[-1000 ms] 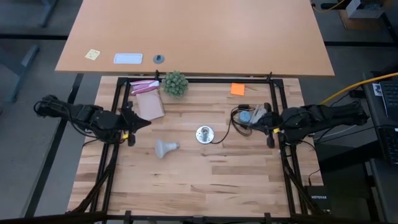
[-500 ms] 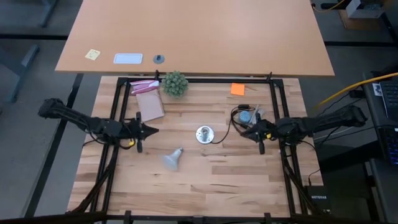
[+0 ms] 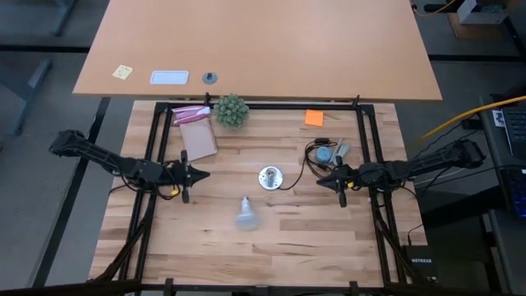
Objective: Screw lightbulb
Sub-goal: Return to Home Position
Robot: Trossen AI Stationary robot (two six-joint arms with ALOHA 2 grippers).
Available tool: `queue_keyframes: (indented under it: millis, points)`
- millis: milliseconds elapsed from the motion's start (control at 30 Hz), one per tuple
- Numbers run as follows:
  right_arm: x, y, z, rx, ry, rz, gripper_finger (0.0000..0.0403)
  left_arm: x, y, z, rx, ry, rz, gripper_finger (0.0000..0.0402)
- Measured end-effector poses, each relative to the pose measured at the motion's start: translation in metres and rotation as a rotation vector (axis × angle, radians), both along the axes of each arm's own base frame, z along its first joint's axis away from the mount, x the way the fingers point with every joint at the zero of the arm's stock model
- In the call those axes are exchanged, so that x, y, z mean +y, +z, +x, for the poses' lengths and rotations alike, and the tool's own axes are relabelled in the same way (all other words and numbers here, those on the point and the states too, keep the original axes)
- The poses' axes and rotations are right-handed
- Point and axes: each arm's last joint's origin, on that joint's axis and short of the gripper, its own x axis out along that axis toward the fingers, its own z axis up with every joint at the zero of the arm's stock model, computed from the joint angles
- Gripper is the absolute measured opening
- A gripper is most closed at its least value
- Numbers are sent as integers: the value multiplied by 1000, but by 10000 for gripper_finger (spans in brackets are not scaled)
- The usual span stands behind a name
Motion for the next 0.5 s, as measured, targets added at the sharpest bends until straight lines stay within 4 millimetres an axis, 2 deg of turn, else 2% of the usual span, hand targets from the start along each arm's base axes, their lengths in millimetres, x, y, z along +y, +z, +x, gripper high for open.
queue_keyframes:
  millis: [233,500]
  points:
    - [-2,-7,-2,68,-47,-38,21,0,-5,-1,79,-24,143,4]
    - [-2,-9,-3,95,-59,-49,21,1,-16,-4,199,-31,180,4]
